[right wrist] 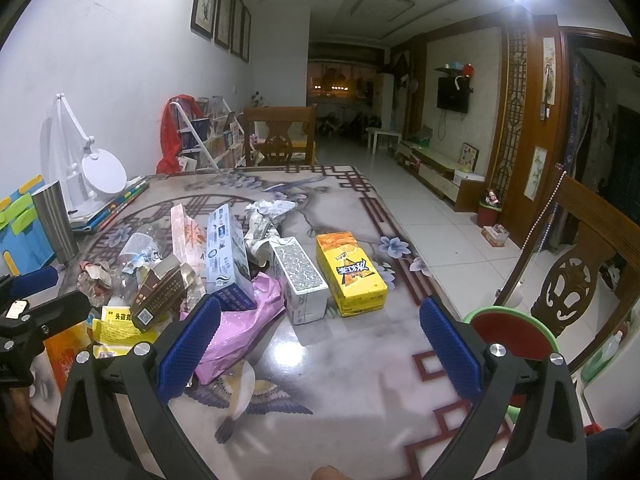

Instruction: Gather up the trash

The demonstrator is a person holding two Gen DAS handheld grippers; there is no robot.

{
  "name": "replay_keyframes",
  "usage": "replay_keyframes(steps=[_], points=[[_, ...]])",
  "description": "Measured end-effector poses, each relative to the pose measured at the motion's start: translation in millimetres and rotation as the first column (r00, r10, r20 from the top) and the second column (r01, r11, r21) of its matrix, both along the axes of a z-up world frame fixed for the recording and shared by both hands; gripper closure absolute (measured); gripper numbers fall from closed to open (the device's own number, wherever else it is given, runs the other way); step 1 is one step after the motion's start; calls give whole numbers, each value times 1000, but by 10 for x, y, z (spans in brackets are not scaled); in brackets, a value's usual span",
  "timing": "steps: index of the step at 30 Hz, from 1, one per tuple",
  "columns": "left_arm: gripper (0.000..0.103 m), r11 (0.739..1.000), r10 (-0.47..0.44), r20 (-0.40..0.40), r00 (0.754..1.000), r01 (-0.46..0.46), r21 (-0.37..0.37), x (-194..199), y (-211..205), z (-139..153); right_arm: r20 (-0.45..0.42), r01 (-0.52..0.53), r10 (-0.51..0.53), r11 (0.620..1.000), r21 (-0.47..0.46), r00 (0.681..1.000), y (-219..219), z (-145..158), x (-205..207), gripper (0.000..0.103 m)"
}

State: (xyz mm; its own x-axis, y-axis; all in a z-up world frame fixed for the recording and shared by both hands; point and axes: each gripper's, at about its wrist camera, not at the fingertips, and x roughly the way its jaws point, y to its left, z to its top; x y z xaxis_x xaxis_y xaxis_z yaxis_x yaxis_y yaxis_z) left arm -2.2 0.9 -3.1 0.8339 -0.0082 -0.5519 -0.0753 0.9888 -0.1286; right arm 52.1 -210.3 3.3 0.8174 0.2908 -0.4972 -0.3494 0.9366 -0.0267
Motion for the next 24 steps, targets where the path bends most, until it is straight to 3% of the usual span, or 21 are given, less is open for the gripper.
replay_keyframes(steps=[24], points=[[5, 1000, 1, -4, 1000, -1, -3, 1, 12, -13, -2, 0, 0, 1000, -1, 1000, 3, 0, 13, 7]])
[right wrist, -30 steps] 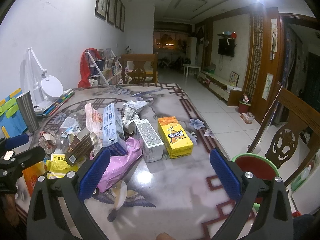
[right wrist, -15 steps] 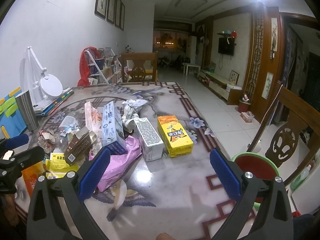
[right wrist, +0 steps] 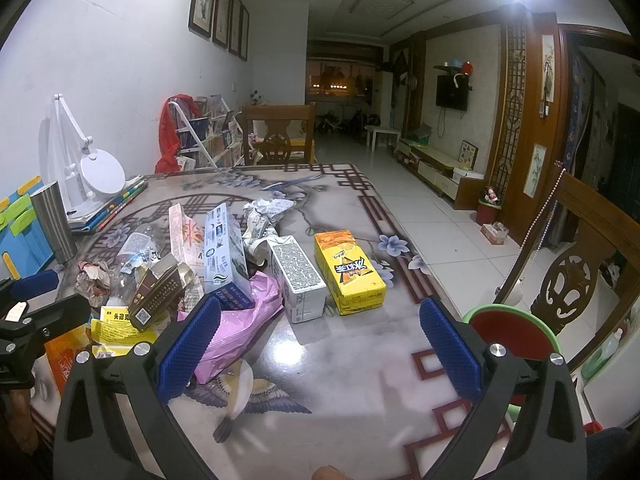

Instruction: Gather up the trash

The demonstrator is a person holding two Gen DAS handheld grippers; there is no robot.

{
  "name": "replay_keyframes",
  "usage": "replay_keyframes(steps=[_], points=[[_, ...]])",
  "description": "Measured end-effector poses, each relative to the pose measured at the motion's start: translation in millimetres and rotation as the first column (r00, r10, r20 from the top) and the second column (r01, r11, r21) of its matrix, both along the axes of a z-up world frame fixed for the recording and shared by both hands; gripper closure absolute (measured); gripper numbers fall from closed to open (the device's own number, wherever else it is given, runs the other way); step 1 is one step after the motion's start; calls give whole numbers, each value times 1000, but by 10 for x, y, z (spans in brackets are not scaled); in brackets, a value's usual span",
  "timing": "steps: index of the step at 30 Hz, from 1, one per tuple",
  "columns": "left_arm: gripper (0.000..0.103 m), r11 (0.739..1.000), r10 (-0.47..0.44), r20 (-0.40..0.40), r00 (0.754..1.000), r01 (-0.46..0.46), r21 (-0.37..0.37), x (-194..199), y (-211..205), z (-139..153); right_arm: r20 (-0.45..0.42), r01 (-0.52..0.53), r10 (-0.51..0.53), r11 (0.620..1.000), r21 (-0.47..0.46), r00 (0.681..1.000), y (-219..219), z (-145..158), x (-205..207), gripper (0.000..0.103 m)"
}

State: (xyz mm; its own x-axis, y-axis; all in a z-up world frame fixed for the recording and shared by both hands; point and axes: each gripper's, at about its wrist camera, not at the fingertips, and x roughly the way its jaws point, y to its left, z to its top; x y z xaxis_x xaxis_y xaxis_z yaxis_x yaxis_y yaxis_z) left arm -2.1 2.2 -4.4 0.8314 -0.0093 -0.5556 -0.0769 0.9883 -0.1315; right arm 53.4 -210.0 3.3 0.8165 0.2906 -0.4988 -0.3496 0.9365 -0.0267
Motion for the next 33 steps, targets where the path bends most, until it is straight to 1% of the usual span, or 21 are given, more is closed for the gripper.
replay_keyframes(steps=[29, 33], points=[[5, 1000, 3, -7, 1000, -3, -6, 23, 19, -16, -2, 2, -2, 1000, 3, 1000, -22, -30, 14, 7], [5, 999, 23, 0, 1000, -23, -28, -8, 56, -6, -8, 4, -4, 1000, 0, 1000, -33, -25, 39, 7]])
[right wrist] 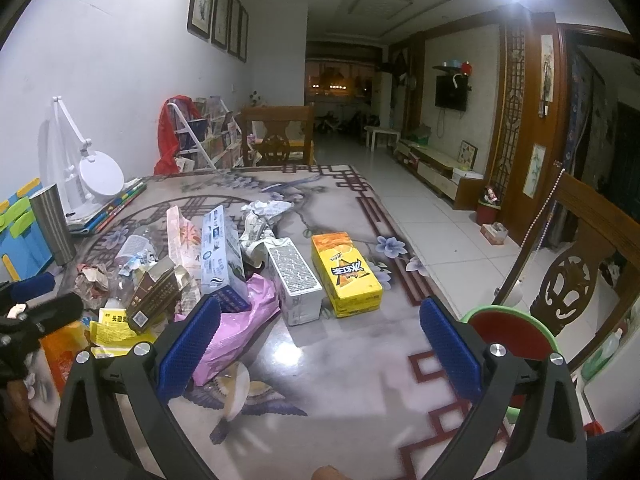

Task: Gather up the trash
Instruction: 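Grasp the yellow lemon-tea carton with right gripper while left gripper grasps crumpled paper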

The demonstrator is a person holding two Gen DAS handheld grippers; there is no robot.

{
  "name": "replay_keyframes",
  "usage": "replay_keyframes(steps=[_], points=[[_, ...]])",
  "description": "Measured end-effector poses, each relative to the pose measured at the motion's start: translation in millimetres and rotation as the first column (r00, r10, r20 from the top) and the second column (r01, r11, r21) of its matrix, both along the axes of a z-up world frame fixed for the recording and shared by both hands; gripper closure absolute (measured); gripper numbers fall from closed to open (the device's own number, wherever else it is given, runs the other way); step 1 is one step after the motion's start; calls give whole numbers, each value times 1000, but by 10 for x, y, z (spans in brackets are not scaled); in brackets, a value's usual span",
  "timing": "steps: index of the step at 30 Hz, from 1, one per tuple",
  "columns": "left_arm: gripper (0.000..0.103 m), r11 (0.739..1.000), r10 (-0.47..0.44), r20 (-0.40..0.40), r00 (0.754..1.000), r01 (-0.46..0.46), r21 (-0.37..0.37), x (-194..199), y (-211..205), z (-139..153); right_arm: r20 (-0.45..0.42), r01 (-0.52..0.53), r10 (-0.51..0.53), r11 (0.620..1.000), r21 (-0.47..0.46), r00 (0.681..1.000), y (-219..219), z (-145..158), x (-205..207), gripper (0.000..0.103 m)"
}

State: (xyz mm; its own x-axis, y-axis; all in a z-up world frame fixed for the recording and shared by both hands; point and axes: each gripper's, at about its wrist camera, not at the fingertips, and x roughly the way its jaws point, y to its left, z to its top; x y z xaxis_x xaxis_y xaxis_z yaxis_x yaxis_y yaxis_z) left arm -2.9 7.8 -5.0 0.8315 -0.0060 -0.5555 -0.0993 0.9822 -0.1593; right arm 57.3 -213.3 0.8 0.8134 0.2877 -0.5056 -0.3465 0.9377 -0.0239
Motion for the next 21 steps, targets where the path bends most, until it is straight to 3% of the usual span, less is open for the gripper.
replay_keyframes(steps=[5, 10, 16, 21], points=[[5, 994, 50, -40, 998, -53, -91, 41, 274, 25, -50, -40, 40, 999, -12, 998, 16, 60, 219, 7], [5, 994, 106, -99, 989, -105, 14, 111, 427, 99, -120, -84, 80, 996, -31, 990, 23, 104, 667, 7], [5, 987, 142, -210, 967, -154, -39, 260, 890, 15, -250, -113, 97, 992, -51, 963, 50, -36, 1345, 7], [5, 987, 140, -318, 938, -157, -30, 504, 1213, -156, -323, -142, 109, 987, -80, 940, 134, -134, 1821, 7]])
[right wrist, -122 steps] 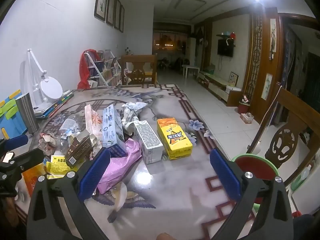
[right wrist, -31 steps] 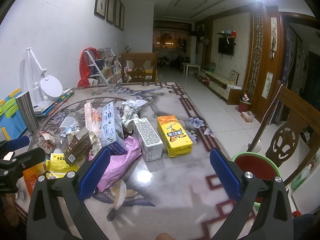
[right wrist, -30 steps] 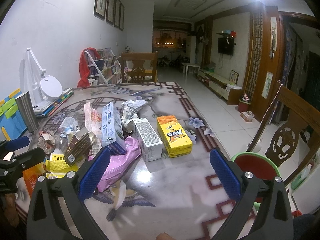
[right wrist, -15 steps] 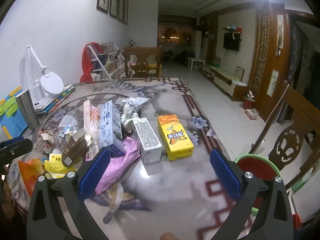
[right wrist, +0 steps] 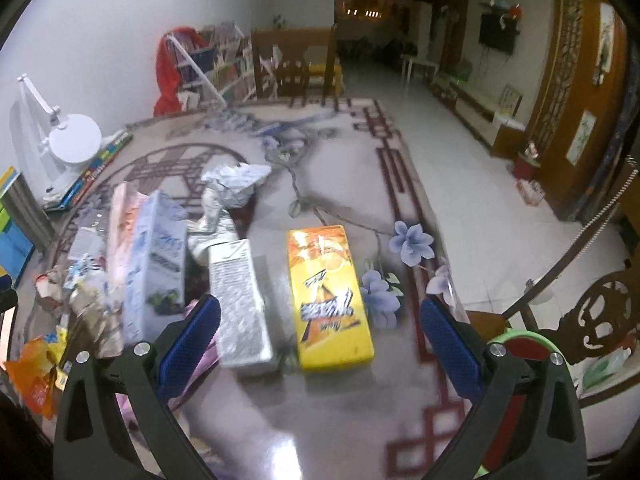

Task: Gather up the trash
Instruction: 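Grasp the yellow lemon-tea carton with right gripper while left gripper grasps crumpled paper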

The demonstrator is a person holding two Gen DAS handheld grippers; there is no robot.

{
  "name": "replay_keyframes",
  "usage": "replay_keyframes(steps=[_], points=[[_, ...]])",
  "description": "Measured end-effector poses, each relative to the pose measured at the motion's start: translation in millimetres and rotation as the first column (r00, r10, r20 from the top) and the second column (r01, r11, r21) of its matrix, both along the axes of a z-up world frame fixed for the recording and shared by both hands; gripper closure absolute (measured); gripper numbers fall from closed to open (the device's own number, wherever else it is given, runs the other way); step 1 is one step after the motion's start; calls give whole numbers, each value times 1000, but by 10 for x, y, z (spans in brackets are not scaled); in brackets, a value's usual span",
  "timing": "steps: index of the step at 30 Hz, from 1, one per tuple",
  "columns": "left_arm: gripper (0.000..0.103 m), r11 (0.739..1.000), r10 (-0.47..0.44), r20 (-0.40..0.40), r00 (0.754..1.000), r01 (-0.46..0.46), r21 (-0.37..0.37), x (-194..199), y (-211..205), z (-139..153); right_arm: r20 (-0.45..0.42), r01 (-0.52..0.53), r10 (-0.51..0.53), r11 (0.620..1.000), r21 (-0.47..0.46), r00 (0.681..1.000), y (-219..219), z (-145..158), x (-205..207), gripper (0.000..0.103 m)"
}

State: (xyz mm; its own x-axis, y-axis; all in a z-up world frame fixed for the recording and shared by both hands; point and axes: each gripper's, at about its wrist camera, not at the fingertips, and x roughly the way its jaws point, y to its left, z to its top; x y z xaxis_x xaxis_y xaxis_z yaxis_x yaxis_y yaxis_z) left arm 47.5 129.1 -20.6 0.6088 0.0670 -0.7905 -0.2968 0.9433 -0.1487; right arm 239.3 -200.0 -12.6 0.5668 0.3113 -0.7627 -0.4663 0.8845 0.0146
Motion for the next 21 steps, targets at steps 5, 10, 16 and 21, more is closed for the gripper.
replay_keyframes(steps=[5, 10, 16, 21], points=[[5, 1000, -26, -78, 997, 26, -3, 243, 144, -155, -33, -16, 15, 999, -32, 999, 51, -82, 317, 7], [12, 998, -62, -130, 990, 61, -13, 349, 183, -314, -81, -32, 27, 997, -69, 996, 74, -256, 548, 7], [13, 996, -84, -154, 985, 84, -10, 384, 171, -404, -136, -62, 52, 996, -70, 989, 134, -442, 659, 10], [13, 995, -100, -169, 980, 100, -7, 446, 145, -458, -160, -119, 101, 987, -110, 982, 299, -586, 654, 11]])
